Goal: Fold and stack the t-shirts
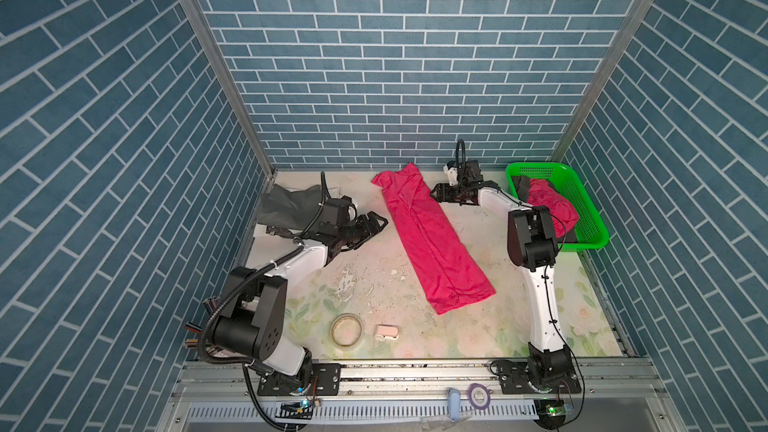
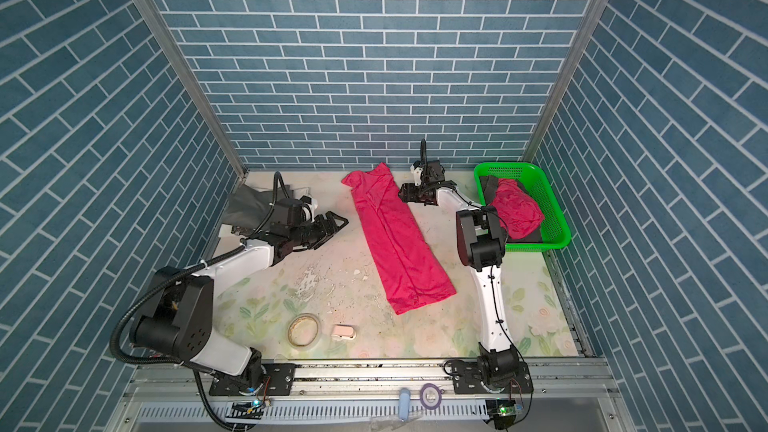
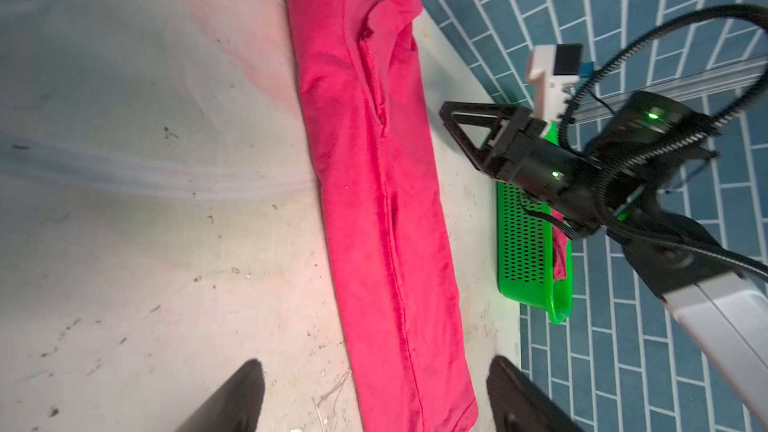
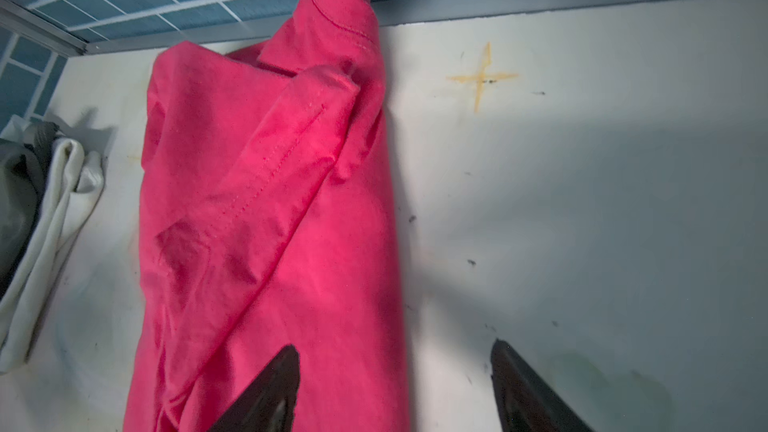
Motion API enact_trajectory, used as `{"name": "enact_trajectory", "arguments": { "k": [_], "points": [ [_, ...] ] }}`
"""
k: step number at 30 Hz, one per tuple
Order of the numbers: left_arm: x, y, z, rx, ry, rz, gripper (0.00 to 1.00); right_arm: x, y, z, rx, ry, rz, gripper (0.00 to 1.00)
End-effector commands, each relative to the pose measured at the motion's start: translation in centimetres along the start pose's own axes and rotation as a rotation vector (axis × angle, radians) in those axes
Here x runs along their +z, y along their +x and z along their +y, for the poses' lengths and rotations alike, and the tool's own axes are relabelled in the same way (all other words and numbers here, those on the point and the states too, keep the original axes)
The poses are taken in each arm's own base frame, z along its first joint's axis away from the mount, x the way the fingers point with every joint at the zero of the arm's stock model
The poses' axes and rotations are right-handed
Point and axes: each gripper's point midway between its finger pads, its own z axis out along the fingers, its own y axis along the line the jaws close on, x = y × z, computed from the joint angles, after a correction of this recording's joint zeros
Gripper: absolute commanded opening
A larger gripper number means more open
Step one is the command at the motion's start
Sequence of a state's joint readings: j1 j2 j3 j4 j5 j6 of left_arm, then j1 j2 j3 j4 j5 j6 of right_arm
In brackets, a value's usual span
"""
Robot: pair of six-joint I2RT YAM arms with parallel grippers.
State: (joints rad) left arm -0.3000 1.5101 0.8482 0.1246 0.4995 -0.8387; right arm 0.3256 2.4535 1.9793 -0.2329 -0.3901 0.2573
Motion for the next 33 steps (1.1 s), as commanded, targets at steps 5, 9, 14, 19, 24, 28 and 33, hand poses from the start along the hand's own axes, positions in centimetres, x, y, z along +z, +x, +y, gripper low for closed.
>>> {"name": "enact_trajectory", "arguments": {
  "k": [5,9,14,19,24,28,33],
  "points": [
    [0.2,2.8,-0.7,0.003,0.053,0.012,0.86,4.2,0.4,0.0,0.083,0.029,0.047,0.47],
    [0.4,4.0,-1.0,0.016,0.046,0.033,0.86,4.0,0.4,-3.1,0.186,0.138,0.018,0.13],
    [0.8,5.1,-1.6,0.046,0.036,0.047,0.86,1.4,0.1,-6.5,0.282,0.197,-0.043,0.0],
    [1.6,6.3,-2.4,0.084,0.027,0.069,0.86,-1.9,0.6,-9.8,0.323,0.255,-0.079,0.0],
    [2.7,7.7,-2.8,0.143,-0.024,0.096,0.86,-4.4,1.9,-11.8,0.344,0.306,-0.058,0.0],
    [2.5,8.1,-2.9,0.288,-0.127,0.068,0.86,-6.5,1.5,-10.5,0.316,0.263,-0.077,0.16],
    [0.9,7.4,-2.8,0.516,-0.316,-0.054,0.86,-12.1,-0.5,-5.9,0.27,0.187,-0.133,0.53]
  ]
}}
